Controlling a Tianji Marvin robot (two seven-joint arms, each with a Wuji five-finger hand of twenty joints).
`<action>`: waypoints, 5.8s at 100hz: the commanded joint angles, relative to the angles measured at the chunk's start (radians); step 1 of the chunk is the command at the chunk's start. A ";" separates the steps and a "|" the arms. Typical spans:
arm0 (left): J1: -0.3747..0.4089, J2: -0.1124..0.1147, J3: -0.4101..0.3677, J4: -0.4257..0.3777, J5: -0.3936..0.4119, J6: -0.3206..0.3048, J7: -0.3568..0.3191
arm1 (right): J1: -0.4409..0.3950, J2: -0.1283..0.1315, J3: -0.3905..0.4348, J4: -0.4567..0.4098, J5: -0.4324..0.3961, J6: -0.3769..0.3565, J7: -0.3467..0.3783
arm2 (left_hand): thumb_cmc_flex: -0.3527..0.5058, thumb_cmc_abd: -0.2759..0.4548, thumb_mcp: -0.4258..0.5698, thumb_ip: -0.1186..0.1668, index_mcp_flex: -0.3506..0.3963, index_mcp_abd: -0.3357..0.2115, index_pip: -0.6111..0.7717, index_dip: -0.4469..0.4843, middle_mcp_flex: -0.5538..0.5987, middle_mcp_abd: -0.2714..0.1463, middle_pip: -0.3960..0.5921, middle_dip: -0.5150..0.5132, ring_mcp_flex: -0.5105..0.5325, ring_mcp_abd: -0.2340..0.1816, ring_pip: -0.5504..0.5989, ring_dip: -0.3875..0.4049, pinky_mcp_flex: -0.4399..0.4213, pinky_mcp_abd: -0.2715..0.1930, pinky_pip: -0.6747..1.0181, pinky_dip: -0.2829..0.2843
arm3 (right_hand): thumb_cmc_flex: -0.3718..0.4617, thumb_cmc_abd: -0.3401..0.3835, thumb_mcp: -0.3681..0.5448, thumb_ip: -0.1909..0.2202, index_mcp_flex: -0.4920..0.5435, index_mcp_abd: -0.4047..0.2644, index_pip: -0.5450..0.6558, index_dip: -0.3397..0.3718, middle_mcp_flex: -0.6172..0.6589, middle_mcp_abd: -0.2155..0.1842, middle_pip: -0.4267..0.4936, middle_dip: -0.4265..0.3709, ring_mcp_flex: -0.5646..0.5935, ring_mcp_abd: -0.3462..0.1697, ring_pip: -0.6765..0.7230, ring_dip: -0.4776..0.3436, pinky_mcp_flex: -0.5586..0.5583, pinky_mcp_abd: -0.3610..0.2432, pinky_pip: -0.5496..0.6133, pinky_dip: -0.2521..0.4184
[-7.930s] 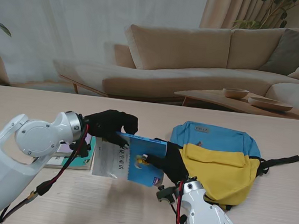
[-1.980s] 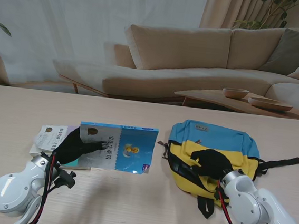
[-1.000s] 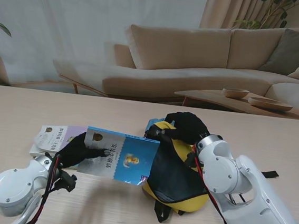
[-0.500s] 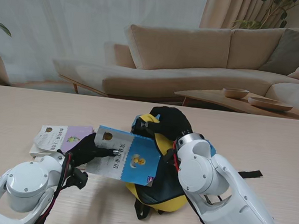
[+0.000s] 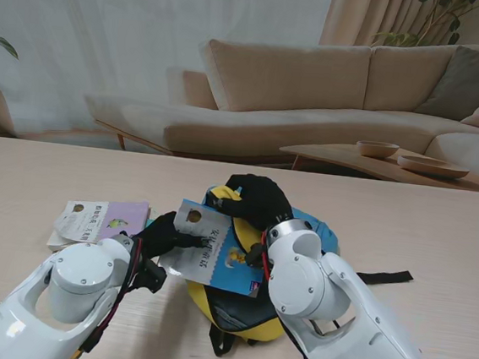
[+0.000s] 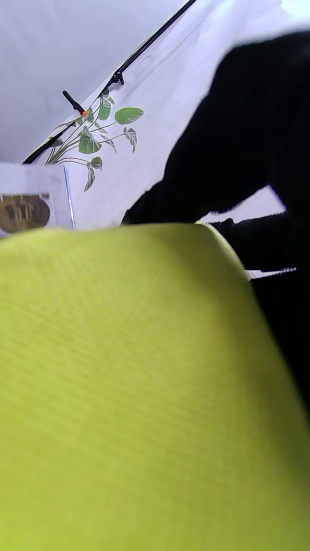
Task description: Pack books into the school bag then zip close the school bag
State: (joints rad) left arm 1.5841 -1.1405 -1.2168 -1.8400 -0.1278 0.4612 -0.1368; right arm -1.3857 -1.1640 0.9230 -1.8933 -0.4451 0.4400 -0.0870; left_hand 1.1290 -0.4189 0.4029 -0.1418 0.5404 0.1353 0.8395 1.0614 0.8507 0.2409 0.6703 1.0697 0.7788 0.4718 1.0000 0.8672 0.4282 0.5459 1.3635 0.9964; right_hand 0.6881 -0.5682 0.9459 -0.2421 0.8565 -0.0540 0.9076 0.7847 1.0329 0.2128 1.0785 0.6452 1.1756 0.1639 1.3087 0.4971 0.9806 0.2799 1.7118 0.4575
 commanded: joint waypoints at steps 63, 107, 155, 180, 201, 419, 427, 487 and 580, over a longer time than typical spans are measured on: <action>-0.076 -0.061 0.063 0.043 -0.152 0.108 0.051 | 0.039 -0.072 -0.060 0.028 0.101 0.058 -0.078 | 0.162 0.175 0.155 0.027 0.131 -0.123 0.235 0.076 -0.013 -0.065 0.089 0.010 0.040 0.038 0.073 0.010 0.040 -0.001 0.068 -0.007 | 0.123 0.052 0.095 0.023 0.096 -0.174 0.092 0.064 0.031 0.042 0.003 0.016 0.048 0.037 0.000 -0.017 0.025 -0.006 0.081 -0.017; -0.104 -0.067 0.087 0.062 -0.160 0.130 0.052 | 0.041 -0.089 -0.068 0.031 0.153 0.077 -0.101 | 0.162 0.174 0.168 0.011 0.107 -0.095 0.215 -0.001 -0.038 -0.054 0.030 -0.028 0.018 0.049 -0.011 -0.027 0.133 -0.027 0.132 -0.058 | 0.124 0.048 0.100 0.023 0.097 -0.171 0.092 0.064 0.032 0.043 0.001 0.013 0.047 0.039 -0.003 -0.017 0.023 0.003 0.076 -0.021; -0.119 -0.068 0.081 0.106 -0.042 0.102 0.092 | 0.044 -0.133 -0.056 0.023 0.312 0.149 -0.149 | 0.162 0.173 0.171 0.009 0.105 -0.094 0.229 -0.018 -0.039 -0.059 0.035 -0.026 0.013 0.048 -0.014 -0.026 0.122 -0.027 0.140 -0.081 | 0.129 0.039 0.115 0.020 0.091 -0.151 0.094 0.065 0.023 0.059 0.001 0.012 0.054 0.048 -0.023 -0.024 0.034 0.020 0.067 -0.030; -0.158 -0.078 0.103 0.138 -0.106 0.137 0.079 | 0.062 -0.154 -0.066 0.044 0.347 0.174 -0.174 | 0.162 0.172 0.169 0.009 0.102 -0.095 0.227 -0.027 -0.039 -0.058 0.032 -0.032 0.015 0.048 -0.016 -0.027 0.125 -0.028 0.143 -0.086 | 0.129 0.039 0.118 0.019 0.092 -0.149 0.095 0.063 0.022 0.061 0.001 0.009 0.053 0.051 -0.027 -0.025 0.034 0.023 0.064 -0.032; -0.186 -0.084 0.137 0.171 -0.132 0.167 0.063 | 0.068 -0.162 -0.064 0.054 0.361 0.180 -0.185 | 0.162 0.173 0.169 0.010 0.101 -0.091 0.226 -0.032 -0.038 -0.057 0.032 -0.034 0.016 0.048 -0.018 -0.029 0.127 -0.028 0.145 -0.090 | 0.129 0.037 0.119 0.018 0.092 -0.148 0.096 0.062 0.022 0.061 0.002 0.008 0.053 0.051 -0.028 -0.025 0.033 0.028 0.060 -0.035; -0.217 -0.070 0.144 0.159 0.024 0.279 0.057 | 0.098 -0.179 -0.069 0.142 0.386 0.167 -0.210 | 0.107 -0.023 0.251 0.021 -0.247 0.038 0.007 -0.481 -0.145 -0.037 -0.119 -0.133 -0.085 -0.032 -0.180 -0.154 0.057 -0.138 0.015 -0.318 | 0.127 0.034 0.121 0.018 0.096 -0.148 0.095 0.064 0.021 0.062 0.003 0.006 0.044 0.061 -0.029 -0.020 0.018 0.044 0.057 -0.031; -0.228 -0.069 0.153 0.169 0.028 0.280 0.049 | 0.098 -0.179 -0.068 0.143 0.386 0.166 -0.210 | 0.107 -0.033 0.282 0.011 -0.244 0.031 0.067 -0.429 -0.139 -0.045 -0.058 -0.135 -0.057 -0.020 -0.125 -0.112 0.094 -0.151 0.077 -0.299 | 0.127 0.035 0.121 0.018 0.096 -0.148 0.094 0.063 0.021 0.062 0.002 0.006 0.044 0.061 -0.029 -0.020 0.018 0.044 0.057 -0.031; -0.328 -0.091 0.238 0.287 -0.010 0.231 0.044 | 0.095 -0.178 -0.068 0.143 0.390 0.162 -0.208 | 0.090 -0.049 0.305 0.003 -0.258 0.022 0.109 -0.332 -0.169 -0.043 0.033 -0.261 -0.044 -0.023 -0.121 -0.124 0.121 -0.157 0.069 -0.332 | 0.127 0.033 0.123 0.018 0.098 -0.147 0.094 0.062 0.024 0.063 0.002 0.006 0.045 0.062 -0.030 -0.020 0.017 0.047 0.056 -0.030; -0.237 -0.042 0.181 0.142 0.091 0.187 0.003 | 0.096 -0.182 -0.058 0.148 0.403 0.162 -0.220 | -0.265 0.064 0.171 0.100 -0.387 0.030 -0.505 -0.733 -0.638 0.007 -0.342 -0.628 -0.566 -0.076 -0.670 -0.369 -0.402 -0.134 -0.534 -0.490 | 0.127 0.032 0.124 0.018 0.099 -0.146 0.094 0.064 0.023 0.064 0.002 0.006 0.045 0.063 -0.030 -0.020 0.017 0.048 0.055 -0.028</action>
State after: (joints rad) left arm 1.3416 -1.1737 -1.0303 -1.6796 -0.0337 0.6515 -0.1326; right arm -1.2868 -1.3341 0.8652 -1.7410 -0.0422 0.6073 -0.3174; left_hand 0.8721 -0.3635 0.5778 -0.0773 0.1792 0.1179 0.3309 0.3360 0.2027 0.2286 0.2720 0.4204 0.1758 0.3877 0.3052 0.4838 0.0095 0.4391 0.7924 0.4877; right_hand 0.6972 -0.5740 0.9617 -0.2432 0.8571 -0.0339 0.9076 0.7956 1.0328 0.2458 1.0780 0.6452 1.1759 0.2011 1.2730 0.4875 0.9821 0.3280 1.7119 0.4228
